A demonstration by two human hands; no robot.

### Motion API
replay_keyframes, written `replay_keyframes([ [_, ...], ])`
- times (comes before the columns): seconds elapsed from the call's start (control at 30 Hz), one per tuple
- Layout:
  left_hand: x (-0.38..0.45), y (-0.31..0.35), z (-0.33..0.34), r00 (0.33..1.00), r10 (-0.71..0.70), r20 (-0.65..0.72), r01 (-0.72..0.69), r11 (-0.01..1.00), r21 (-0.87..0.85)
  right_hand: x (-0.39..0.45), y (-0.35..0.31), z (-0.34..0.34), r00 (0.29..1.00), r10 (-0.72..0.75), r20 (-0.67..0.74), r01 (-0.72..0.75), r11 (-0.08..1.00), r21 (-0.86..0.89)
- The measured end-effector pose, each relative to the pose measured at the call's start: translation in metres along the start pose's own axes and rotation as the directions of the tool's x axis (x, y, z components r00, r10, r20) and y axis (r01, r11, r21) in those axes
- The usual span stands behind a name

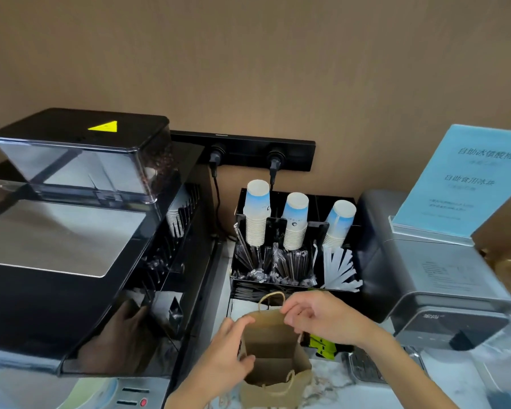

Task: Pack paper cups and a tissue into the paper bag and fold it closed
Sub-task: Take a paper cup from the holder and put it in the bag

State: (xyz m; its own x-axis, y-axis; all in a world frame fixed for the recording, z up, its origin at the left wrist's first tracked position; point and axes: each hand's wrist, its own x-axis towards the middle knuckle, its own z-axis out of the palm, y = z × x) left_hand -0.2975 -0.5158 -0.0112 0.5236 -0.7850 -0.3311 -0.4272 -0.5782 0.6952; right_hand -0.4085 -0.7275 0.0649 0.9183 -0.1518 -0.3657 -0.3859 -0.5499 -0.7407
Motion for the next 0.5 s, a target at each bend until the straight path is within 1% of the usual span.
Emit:
replay_keyframes([
  [0.1, 0.002, -0.003, 0.000, 0.999, 0.019, 0.040, -0.017, 0.999, -0.028, 0.008, -0.021, -0.025, 0.998, -0.046, -0.052, 0.045, 0.999, -0.005],
  [0.2, 0.000, -0.006, 0.002, 0.998, 0.031, 0.046, -0.028, 0.998, -0.056, 0.036, -0.049, -0.052, 0.974, -0.101, -0.201, 0.101, 0.995, -0.012],
  [0.23, -0.001, -0.008, 0.003, 0.998, 0.036, 0.042, -0.033, 0.997, -0.067, 0.049, -0.059, -0.060, 0.953, -0.121, -0.279, 0.118, 0.993, -0.028],
  [0.3, -0.003, -0.010, 0.005, 0.998, 0.056, 0.031, -0.054, 0.997, -0.060, 0.082, -0.078, -0.074, 0.874, -0.155, -0.461, 0.125, 0.987, -0.097],
  [0.33, -0.003, -0.010, 0.005, 0.997, 0.068, 0.029, -0.066, 0.997, -0.047, 0.099, -0.087, -0.081, 0.829, -0.168, -0.533, 0.120, 0.985, -0.125],
  [0.37, -0.003, -0.010, 0.004, 0.997, 0.073, 0.030, -0.072, 0.997, -0.036, 0.116, -0.096, -0.086, 0.798, -0.173, -0.577, 0.106, 0.983, -0.149],
  [0.4, -0.003, -0.010, 0.003, 0.996, 0.078, 0.037, -0.077, 0.997, -0.027, 0.132, -0.102, -0.090, 0.787, -0.165, -0.594, 0.074, 0.982, -0.174],
  [0.43, -0.002, -0.009, 0.003, 0.995, 0.083, 0.048, -0.082, 0.996, -0.023, 0.145, -0.103, -0.094, 0.794, -0.142, -0.591, 0.025, 0.979, -0.202],
  [0.5, -0.004, -0.010, 0.001, 0.994, 0.099, 0.054, -0.097, 0.995, -0.035, 0.168, -0.104, -0.094, 0.830, -0.080, -0.552, -0.078, 0.963, -0.256],
])
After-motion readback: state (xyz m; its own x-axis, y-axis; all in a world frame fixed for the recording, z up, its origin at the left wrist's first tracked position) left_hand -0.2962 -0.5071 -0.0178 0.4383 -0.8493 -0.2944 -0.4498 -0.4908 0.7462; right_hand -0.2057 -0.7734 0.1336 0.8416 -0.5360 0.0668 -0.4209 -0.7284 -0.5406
